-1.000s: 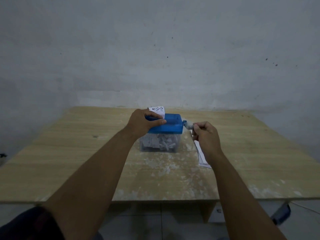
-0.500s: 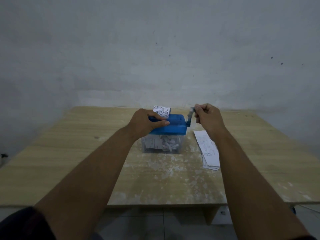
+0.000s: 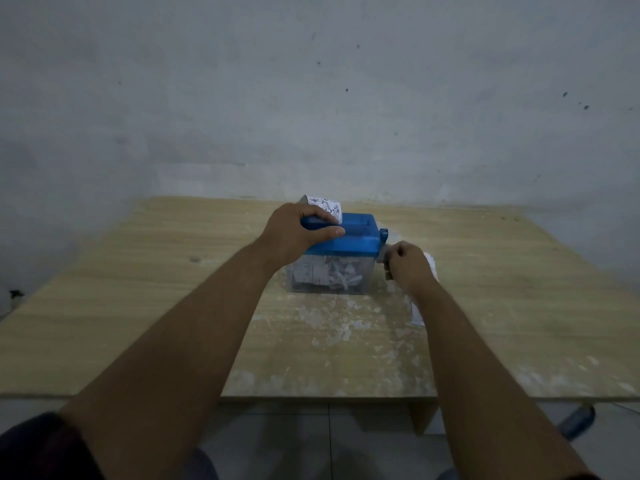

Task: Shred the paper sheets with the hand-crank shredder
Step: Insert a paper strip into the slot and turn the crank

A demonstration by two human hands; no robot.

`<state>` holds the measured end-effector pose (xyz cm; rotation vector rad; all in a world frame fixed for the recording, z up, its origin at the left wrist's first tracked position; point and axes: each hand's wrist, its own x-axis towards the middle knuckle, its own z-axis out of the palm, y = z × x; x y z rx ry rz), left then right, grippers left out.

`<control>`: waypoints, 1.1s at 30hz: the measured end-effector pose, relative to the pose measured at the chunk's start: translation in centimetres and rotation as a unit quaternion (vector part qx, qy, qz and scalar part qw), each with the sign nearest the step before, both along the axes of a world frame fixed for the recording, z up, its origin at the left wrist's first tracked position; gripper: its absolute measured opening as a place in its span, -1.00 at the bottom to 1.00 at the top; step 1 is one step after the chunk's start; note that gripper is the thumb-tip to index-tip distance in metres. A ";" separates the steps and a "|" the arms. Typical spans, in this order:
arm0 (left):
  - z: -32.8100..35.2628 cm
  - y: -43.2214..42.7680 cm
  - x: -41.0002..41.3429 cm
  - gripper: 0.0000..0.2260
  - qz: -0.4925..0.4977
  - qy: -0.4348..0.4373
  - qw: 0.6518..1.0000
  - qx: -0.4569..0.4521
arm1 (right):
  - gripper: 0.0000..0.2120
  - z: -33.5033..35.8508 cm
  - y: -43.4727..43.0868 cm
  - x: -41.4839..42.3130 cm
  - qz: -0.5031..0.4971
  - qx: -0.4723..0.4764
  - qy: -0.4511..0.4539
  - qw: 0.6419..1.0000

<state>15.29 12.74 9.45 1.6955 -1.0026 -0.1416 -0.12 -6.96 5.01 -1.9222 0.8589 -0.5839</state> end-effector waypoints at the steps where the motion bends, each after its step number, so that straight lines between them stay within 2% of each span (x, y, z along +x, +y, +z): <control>1: 0.0 0.0 0.0 -0.83 0.000 0.000 1.000 0.001 | -0.75 -0.2 0.5 -0.7 -0.004 -0.004 -0.002 1.000; 7: 0.3 0.2 -0.1 -0.83 -0.009 0.009 1.000 0.004 | -0.67 -0.8 2.0 -3.9 0.018 0.012 -0.071 0.997; 11: 0.5 0.1 -0.2 -0.85 0.000 0.003 1.000 0.020 | -0.72 1.6 3.0 -5.0 0.032 0.069 -0.142 0.987; 14: 0.5 0.2 -0.3 -0.88 -0.004 0.005 1.000 0.022 | -0.82 5.1 3.0 -5.0 0.039 0.057 -0.173 0.983; 17: 0.6 0.4 -0.2 -0.88 -0.009 0.001 1.000 0.022 | -0.85 7.3 2.3 -4.3 0.047 0.018 -0.159 0.986; 23: 0.4 0.4 0.1 -0.91 -0.006 -0.006 1.000 0.023 | -0.77 9.0 -0.6 -0.8 0.033 -0.012 -0.113 0.993; 29: 0.1 0.3 0.1 -0.89 -0.007 0.008 1.000 0.013 | -0.82 5.5 -2.0 2.3 0.009 0.010 -0.039 0.999; 33: -0.1 0.2 0.0 -0.88 -0.012 0.014 1.000 0.003 | -0.80 1.5 -1.0 1.2 0.013 0.078 -0.034 0.996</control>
